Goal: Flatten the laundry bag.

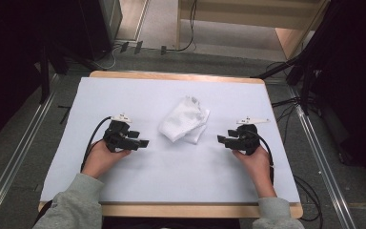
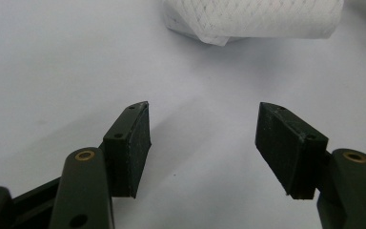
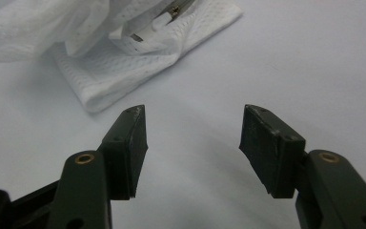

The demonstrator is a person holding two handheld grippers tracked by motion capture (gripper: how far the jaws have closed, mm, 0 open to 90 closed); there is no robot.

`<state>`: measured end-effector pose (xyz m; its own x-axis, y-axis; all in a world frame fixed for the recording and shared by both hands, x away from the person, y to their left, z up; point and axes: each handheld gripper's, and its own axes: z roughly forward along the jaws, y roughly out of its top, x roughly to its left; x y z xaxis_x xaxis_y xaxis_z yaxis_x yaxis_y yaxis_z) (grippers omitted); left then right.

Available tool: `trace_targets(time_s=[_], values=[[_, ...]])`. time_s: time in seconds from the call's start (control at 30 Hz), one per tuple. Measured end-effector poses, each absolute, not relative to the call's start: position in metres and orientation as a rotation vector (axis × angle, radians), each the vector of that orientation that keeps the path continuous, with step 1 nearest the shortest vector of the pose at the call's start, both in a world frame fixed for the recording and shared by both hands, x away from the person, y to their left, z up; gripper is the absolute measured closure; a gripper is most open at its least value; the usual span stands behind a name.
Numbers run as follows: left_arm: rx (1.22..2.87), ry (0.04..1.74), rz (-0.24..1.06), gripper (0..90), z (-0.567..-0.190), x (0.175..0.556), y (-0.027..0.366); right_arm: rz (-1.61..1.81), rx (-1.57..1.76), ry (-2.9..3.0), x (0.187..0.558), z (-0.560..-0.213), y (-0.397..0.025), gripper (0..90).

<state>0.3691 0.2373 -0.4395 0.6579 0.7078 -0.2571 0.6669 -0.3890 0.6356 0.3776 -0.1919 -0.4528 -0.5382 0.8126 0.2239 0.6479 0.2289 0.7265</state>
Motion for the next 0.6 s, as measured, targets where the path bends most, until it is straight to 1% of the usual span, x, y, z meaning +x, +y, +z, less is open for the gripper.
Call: trace_targets(time_s=[0.13, 0.27, 0.47, 0.5, 0.53, 0.57, 0.6], values=[[2.123, 1.051, 0.087, 37.8, -0.437, 0.365, 0.242, 1.209, 1.335, 2.311, 0.38, -0.443, -0.184, 43.2], [2.107, 1.053, 0.111, 37.8, -0.435, 0.361, 0.247, 1.196, 1.272, 2.341, 0.38, -0.439, -0.179, 43.1], [2.102, 1.054, 0.101, 37.2, -0.436, 0.363, 0.247, 1.198, 1.293, 2.326, 0.385, -0.437, -0.175, 43.5], [2.104, 1.06, 0.1, 37.1, -0.436, 0.364, 0.247, 1.195, 1.301, 2.327, 0.387, -0.437, -0.174, 44.5], [2.105, 1.064, 0.102, 37.0, -0.436, 0.364, 0.247, 1.21, 1.314, 2.33, 0.391, -0.436, -0.173, 47.9], [2.105, 1.064, 0.102, 37.0, -0.436, 0.364, 0.247, 1.21, 1.314, 2.33, 0.391, -0.436, -0.173, 47.9], [2.1, 1.057, 0.107, 37.0, -0.436, 0.363, 0.247, 1.208, 1.311, 2.331, 0.393, -0.434, -0.17, 50.0]])
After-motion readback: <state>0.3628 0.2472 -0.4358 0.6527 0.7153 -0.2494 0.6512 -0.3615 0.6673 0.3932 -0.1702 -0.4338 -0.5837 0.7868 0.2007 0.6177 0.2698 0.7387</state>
